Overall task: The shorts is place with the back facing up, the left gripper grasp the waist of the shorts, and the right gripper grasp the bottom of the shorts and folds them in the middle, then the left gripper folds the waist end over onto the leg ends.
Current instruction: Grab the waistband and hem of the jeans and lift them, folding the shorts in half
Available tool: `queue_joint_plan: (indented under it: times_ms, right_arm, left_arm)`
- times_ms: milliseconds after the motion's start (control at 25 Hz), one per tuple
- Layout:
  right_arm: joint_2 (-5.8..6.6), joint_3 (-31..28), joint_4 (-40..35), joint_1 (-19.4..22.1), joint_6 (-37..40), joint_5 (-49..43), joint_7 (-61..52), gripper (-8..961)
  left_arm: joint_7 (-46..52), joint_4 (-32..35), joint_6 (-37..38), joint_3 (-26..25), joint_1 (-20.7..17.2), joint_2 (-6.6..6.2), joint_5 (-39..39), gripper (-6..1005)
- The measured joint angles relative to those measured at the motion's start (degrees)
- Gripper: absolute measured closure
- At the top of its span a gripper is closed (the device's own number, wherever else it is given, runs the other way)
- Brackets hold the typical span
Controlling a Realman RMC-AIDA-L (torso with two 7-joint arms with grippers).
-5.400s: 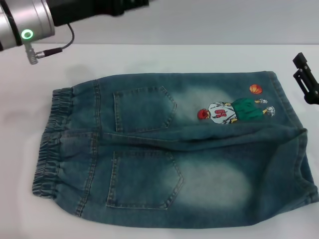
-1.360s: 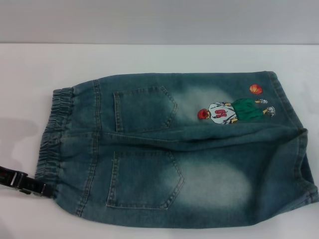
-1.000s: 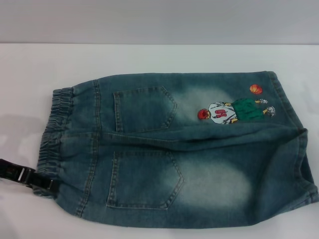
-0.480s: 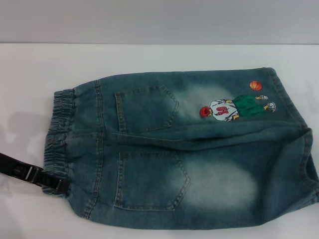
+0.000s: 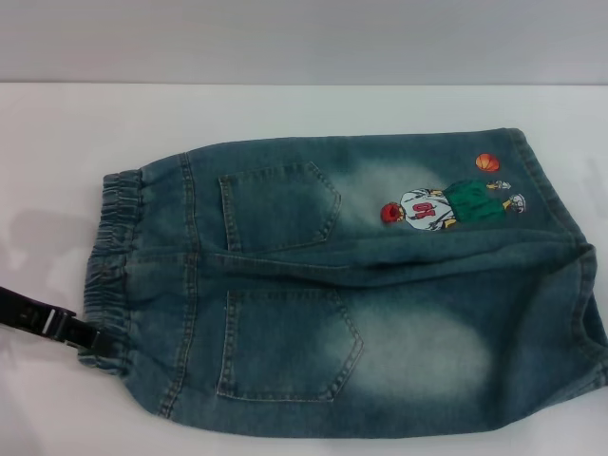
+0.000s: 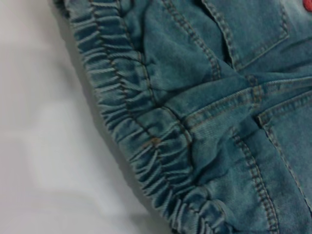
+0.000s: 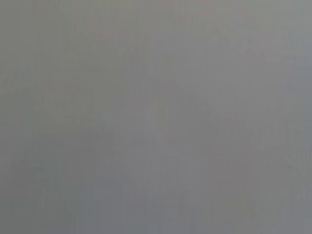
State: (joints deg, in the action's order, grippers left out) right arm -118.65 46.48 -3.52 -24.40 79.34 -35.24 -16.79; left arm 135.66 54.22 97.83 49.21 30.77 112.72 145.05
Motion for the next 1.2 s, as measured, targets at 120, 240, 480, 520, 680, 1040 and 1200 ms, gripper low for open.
queue_joint_plan:
  times_ms: [120, 240, 480, 520, 680, 1040, 1200]
  right_arm:
    - [0.0, -0.05, -0.12, 0.12, 0.08, 0.03, 0.0, 351]
    - [-0.02, -0.07, -0.28, 0.15, 0.1, 0.09, 0.01, 351]
    - [-0.08, -0.09, -0.43, 0.22, 0.12, 0.09, 0.01, 351]
    - [-0.08, -0.12, -0.44, 0.23, 0.12, 0.1, 0.01, 351]
    - [-0.03, -0.17, -0.44, 0.24, 0.09, 0.09, 0.0, 351]
    - [0.22, 0.52, -3.68, 0.08, -2.36, -4.28, -8.19, 352]
    - [1.03, 0.52, -10.63, 0.88, -4.27, -14.7, -22.63, 352]
  left_arm:
    - [0.26, 0.03, -0.17, 0.0, 0.08, -0.51, 0.02, 487]
    - [0.36, 0.26, -0.12, 0.0, 0.11, -0.63, 0.04, 658]
    - [0.44, 0.27, 0.51, 0.16, 0.41, -0.62, 0.06, 897]
    - [0.45, 0.17, 0.62, 0.19, 0.45, -0.6, 0.07, 931]
    - [0.47, -0.18, 0.67, 0.05, 0.52, -0.57, 0.07, 965]
    - [0.7, 0.08, 0.32, -0.37, 1.02, -0.48, -0.19, 965]
    - [0.31, 0.16, -0.07, -3.9, 2.67, -0.4, -0.29, 965]
